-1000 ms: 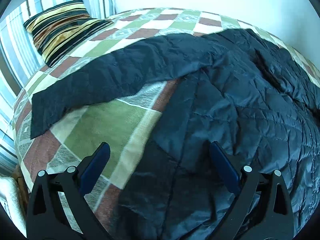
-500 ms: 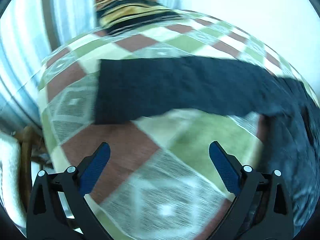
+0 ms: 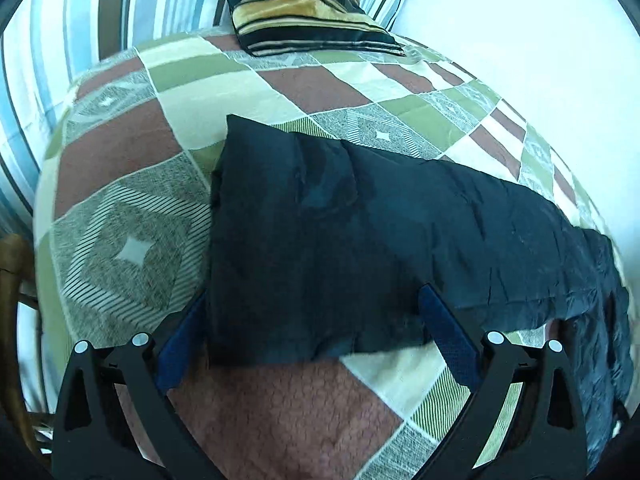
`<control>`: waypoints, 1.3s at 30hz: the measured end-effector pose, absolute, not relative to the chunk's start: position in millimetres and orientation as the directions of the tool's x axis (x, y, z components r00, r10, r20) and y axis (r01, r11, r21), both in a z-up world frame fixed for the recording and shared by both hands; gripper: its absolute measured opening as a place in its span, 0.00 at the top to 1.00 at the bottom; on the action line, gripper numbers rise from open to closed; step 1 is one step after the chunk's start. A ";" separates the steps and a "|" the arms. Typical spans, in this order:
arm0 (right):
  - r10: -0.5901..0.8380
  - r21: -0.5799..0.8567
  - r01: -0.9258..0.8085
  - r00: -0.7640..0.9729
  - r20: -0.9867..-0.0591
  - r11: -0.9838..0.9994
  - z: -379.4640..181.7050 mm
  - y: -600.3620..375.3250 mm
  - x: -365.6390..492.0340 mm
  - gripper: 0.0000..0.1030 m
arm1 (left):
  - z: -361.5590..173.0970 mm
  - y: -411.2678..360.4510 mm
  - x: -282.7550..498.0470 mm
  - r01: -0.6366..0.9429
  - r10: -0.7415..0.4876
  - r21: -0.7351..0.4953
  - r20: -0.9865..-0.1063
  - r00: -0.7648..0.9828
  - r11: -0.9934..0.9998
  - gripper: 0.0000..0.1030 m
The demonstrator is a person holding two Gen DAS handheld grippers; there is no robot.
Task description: Fold large clothes
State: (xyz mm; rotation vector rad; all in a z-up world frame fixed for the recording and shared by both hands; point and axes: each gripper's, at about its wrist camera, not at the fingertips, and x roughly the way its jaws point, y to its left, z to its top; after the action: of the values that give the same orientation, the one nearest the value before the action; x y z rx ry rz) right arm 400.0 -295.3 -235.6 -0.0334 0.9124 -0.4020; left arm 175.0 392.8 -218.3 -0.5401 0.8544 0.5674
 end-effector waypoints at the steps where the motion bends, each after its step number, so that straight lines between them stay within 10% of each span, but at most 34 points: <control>1: -0.353 -0.197 0.325 0.543 -0.762 0.925 -235.6 -295.4 400.0 0.30 | -219.0 393.4 175.8 -0.644 0.235 -0.206 -0.816 0.529 0.736 0.03; 5: -0.354 -0.197 0.326 0.544 -0.761 0.925 -235.0 -296.5 399.9 0.30 | -218.3 390.5 175.3 -0.637 0.243 -0.183 -0.818 0.521 0.749 0.06; 18: -0.356 -0.198 0.327 0.543 -0.760 0.924 -234.3 -295.5 399.9 0.30 | -204.7 411.1 162.3 -0.690 0.247 -0.246 -0.809 0.533 0.681 0.90; 39: -0.353 -0.191 0.331 0.546 -0.760 0.924 -233.0 -295.4 400.2 0.30 | -97.1 203.3 274.4 -0.190 0.011 -0.213 -0.637 0.771 0.958 0.94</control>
State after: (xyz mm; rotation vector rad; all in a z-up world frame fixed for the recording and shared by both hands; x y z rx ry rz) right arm 400.2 -295.4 -233.0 -0.0260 0.9061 -0.4055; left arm 274.4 203.3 -97.1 -0.2740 0.6837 0.1103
